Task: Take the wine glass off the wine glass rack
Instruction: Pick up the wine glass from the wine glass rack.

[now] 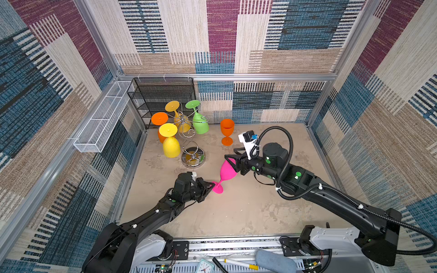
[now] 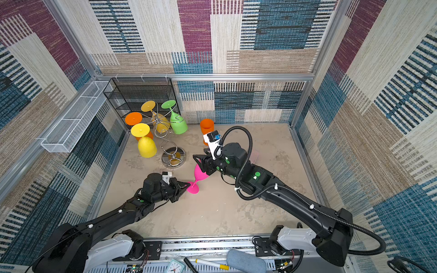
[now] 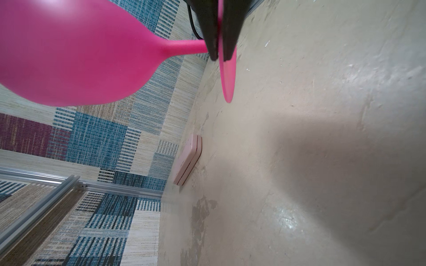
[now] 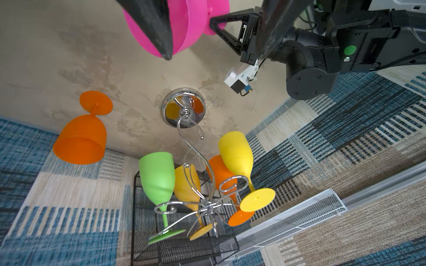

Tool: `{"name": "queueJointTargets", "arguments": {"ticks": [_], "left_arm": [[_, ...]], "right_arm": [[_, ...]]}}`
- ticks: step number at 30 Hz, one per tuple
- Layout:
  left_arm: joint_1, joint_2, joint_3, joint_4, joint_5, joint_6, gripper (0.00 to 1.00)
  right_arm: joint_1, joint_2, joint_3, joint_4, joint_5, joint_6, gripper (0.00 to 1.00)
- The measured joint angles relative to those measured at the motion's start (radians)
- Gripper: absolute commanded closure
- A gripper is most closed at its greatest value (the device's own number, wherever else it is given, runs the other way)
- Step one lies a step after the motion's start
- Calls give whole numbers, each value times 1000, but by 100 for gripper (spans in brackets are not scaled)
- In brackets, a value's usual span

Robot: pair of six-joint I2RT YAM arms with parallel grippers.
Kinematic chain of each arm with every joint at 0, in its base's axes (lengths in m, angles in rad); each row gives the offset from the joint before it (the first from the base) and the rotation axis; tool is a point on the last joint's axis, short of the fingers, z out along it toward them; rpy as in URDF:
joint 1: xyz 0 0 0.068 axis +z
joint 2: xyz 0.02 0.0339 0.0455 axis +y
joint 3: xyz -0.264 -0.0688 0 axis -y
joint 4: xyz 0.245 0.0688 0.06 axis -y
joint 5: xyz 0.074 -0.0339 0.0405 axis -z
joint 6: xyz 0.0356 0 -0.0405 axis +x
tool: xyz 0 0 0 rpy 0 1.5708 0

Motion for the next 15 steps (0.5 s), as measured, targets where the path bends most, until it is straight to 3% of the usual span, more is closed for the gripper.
{"name": "queueJointTargets", "arguments": {"ticks": [15], "left_arm": [[23,20,-39,133,25,-1,100]], "right_arm": [[-49,105,68,-206,-164,109,59]]}}
